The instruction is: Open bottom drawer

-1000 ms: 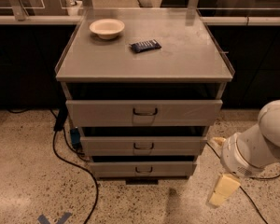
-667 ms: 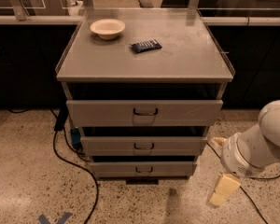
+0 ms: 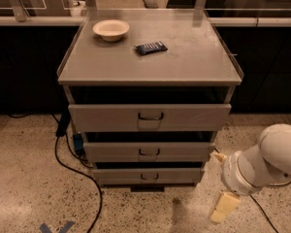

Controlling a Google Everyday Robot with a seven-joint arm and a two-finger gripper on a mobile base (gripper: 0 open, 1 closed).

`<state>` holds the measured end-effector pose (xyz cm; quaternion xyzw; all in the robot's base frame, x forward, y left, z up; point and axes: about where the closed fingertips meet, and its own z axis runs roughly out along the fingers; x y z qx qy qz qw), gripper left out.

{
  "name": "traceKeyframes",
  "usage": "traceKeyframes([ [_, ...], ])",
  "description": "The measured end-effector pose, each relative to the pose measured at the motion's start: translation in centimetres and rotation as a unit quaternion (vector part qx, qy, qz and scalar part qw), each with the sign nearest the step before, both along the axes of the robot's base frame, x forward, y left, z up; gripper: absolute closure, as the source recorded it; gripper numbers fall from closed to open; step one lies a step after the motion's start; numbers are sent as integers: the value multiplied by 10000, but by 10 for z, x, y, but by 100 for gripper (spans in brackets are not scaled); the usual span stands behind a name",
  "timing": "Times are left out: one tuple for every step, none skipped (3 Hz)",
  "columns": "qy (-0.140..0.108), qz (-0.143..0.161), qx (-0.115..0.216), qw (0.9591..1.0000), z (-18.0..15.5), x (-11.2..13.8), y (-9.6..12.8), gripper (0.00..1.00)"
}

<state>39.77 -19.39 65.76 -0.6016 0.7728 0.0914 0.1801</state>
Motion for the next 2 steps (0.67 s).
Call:
traceKeyframes([
  [100, 188, 241, 9995, -56, 11, 15, 0],
  [71, 308, 122, 9994, -104, 22, 31, 0],
])
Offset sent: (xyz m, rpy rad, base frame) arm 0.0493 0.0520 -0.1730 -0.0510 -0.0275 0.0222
